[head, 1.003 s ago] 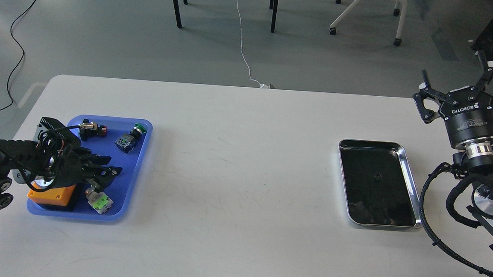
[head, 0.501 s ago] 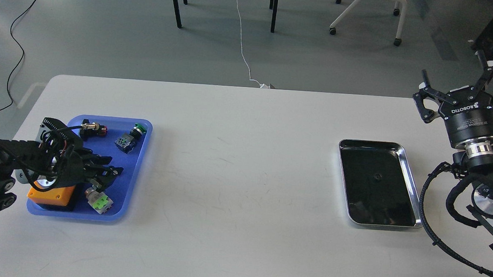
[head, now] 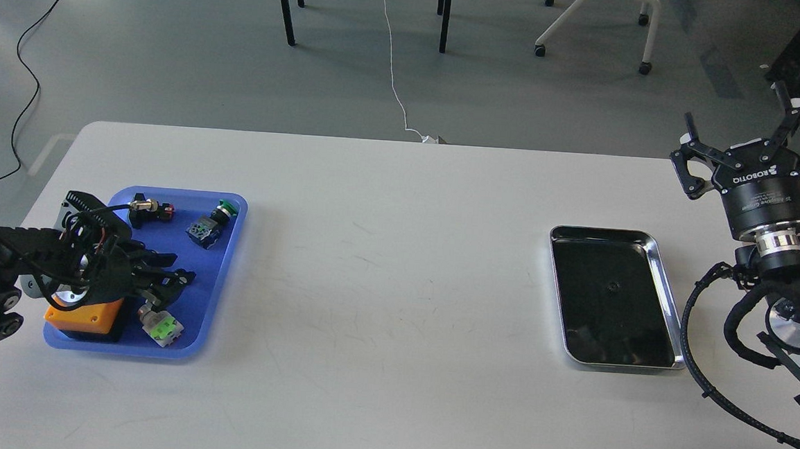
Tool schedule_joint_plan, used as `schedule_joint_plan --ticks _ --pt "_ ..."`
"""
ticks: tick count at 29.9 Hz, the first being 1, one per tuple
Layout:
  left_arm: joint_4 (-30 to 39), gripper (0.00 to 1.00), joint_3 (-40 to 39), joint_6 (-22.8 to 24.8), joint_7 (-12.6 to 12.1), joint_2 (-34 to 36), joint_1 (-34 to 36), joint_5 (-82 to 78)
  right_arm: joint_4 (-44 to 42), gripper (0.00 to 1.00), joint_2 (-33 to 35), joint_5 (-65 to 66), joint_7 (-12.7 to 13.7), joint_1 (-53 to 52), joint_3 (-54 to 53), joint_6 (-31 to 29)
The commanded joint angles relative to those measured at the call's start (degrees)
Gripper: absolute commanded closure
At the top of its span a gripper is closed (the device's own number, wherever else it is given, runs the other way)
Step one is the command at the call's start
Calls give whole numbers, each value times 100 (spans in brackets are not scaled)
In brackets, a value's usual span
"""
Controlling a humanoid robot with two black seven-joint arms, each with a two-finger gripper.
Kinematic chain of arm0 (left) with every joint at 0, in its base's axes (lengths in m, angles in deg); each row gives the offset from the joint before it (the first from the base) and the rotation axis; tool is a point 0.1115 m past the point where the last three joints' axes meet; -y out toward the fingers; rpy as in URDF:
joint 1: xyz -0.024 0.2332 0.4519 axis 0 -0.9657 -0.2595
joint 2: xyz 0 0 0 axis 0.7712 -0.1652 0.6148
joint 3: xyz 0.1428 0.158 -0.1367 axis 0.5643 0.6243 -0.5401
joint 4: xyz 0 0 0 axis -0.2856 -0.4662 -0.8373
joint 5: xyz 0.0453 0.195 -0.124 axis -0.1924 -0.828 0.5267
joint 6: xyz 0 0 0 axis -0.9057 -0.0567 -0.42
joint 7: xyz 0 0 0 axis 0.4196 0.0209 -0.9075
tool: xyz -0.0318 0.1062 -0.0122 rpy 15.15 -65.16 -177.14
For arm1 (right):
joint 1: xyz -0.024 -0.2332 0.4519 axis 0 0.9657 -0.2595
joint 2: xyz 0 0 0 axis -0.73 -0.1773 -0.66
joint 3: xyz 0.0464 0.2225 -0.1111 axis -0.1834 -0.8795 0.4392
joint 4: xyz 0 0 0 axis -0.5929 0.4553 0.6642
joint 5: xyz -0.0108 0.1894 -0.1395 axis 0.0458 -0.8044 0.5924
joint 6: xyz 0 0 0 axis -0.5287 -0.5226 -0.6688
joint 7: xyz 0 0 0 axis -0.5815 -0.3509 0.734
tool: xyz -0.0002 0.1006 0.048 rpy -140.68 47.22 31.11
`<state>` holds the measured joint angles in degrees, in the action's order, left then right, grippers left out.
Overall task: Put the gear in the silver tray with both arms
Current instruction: 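Close the left gripper on another black gear in the blue tray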
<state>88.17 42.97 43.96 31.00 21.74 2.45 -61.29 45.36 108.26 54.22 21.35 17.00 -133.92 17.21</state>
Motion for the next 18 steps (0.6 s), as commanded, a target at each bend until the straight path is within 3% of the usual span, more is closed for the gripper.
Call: schedule_joint_plan --ticks 1,18 --pt "-5 54 0 0 10 0 -23 -15 0 1 1 0 0 1 0 0" --pt "-13 59 -9 0 10 -18 -103 11 0 1 1 0 0 1 0 0"
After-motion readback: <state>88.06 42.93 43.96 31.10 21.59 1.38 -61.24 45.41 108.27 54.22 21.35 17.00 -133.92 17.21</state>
